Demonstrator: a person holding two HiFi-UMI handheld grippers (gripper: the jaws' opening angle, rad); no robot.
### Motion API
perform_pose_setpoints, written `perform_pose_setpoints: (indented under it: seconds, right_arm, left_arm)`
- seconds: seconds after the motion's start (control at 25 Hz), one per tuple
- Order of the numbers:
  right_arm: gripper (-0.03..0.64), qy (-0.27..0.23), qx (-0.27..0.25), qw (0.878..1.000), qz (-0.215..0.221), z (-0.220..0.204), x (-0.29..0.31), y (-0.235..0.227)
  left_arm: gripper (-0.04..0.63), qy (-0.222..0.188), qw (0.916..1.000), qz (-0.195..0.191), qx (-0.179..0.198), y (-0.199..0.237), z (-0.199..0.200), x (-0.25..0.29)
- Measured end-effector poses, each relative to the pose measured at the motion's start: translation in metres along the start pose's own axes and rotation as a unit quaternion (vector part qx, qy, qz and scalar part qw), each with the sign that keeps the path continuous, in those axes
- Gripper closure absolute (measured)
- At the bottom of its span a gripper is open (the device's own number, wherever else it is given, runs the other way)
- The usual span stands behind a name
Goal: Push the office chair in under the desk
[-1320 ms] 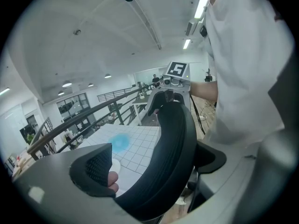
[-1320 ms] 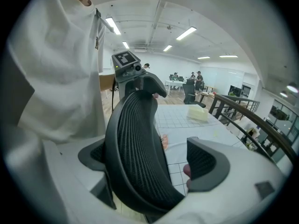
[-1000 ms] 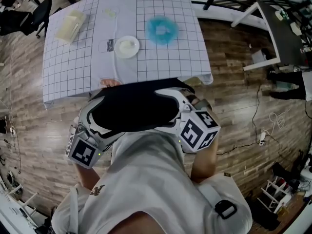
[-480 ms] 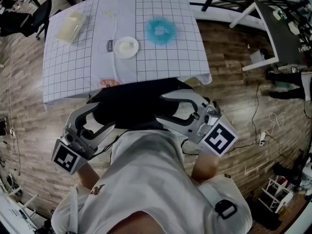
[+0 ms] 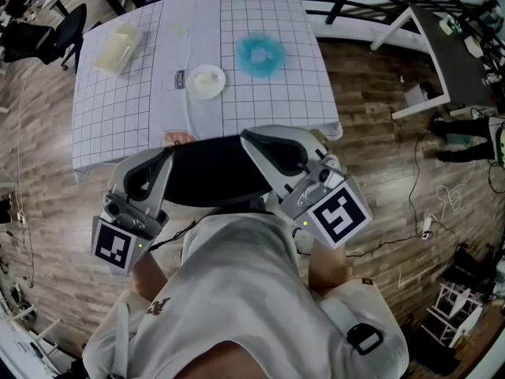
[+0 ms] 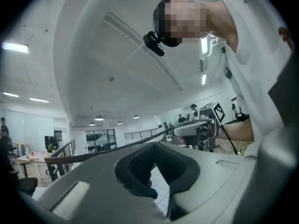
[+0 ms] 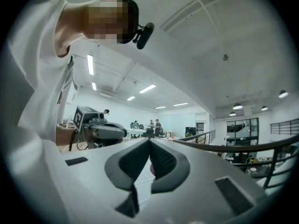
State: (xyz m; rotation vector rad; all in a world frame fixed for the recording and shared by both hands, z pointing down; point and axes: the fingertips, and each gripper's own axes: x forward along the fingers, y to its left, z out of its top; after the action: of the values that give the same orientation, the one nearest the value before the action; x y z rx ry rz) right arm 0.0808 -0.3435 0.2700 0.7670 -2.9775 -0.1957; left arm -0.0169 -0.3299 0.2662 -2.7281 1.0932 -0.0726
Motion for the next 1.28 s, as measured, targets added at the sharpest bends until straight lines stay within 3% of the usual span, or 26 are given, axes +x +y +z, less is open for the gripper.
perform_pose_setpoints:
  seconds: [0.32, 0.44, 0.64, 1.28]
  right_arm:
    - [0.615, 0.010, 0.095, 0.994, -0.043, -0.023, 0.012, -0.005]
    - [0.616, -0.006, 0.118, 0.991, -0.059, -0.027, 0.016, -0.013]
    - [0.615, -0.003, 0.125, 0.991, -0.050, -0.029, 0.019, -0.011]
    - [0.614, 0.008, 0.126, 0.991, -0.041, -0.033, 0.020, -0.007]
  left_arm:
    - [0.592, 0.017, 0.9973, 0.036, -0.061, 0.007, -0.012, 0.009]
    - [0.594, 0.023, 0.9960, 0.042, -0.076, 0.007, -0.019, 0.012]
    - [0.594, 0.026, 0.9918, 0.047, -0.116, 0.010, -0.027, 0.010]
    - [0.594, 0.033, 0.9912, 0.048, -0.119, 0.011, -0.030, 0.015]
